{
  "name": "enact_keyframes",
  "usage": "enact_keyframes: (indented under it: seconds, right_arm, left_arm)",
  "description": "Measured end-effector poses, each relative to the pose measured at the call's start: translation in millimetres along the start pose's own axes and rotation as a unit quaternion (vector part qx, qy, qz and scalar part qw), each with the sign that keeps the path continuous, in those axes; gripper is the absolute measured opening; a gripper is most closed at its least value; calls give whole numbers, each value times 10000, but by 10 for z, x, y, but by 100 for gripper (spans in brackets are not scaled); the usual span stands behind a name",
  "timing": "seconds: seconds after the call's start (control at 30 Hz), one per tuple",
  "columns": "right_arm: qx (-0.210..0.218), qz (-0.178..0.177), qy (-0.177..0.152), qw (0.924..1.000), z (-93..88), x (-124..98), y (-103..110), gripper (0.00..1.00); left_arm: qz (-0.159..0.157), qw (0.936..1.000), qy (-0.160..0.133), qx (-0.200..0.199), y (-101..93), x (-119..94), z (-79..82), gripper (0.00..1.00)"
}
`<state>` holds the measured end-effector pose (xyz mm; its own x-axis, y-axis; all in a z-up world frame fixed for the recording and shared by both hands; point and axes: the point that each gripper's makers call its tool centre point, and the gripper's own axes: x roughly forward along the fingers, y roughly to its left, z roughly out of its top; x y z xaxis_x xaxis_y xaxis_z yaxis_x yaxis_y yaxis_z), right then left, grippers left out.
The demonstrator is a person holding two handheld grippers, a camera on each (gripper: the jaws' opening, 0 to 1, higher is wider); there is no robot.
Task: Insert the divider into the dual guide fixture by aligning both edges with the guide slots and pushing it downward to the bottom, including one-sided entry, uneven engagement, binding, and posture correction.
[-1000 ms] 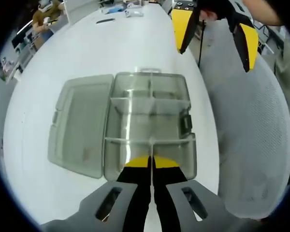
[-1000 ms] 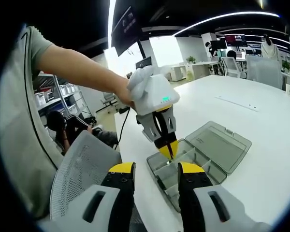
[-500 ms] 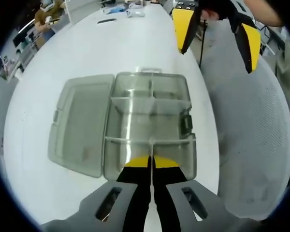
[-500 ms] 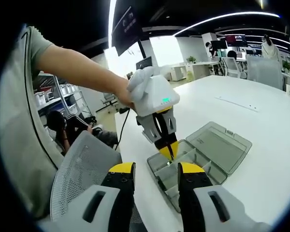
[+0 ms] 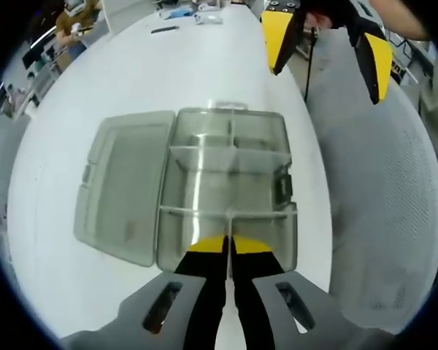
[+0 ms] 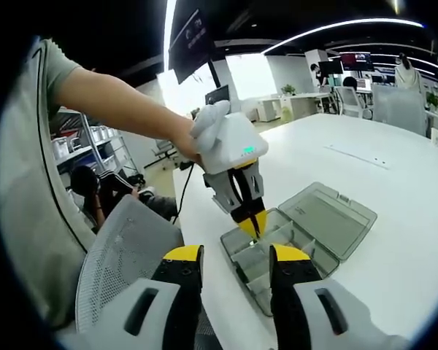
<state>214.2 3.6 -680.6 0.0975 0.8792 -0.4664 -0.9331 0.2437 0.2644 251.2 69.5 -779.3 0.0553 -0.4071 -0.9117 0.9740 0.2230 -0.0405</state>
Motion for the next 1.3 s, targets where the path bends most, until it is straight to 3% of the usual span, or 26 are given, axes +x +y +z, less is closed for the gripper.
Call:
enact_keyframes:
  seconds: [0.17,0.63,0.97,1.3]
  right_arm:
    - [-2,-13,10,10000,-17,-5,7,33]
    - [-86,-69,115,9999,-62,-30,-33,36]
    - [-160,-77,229,9996,-87,2,-32,38]
    - [-282,-91,391,9988,-96,8,-58,39]
  left_arm:
    - [70,9999,-99,61,-4,-6,39,7]
    - [305,9985,-440,-122,43,-155,58,15]
    - [506,9929,-1011,-363,-22,-352,110,20]
    - [703,9814,-1715,-501,-149,-543,264,25]
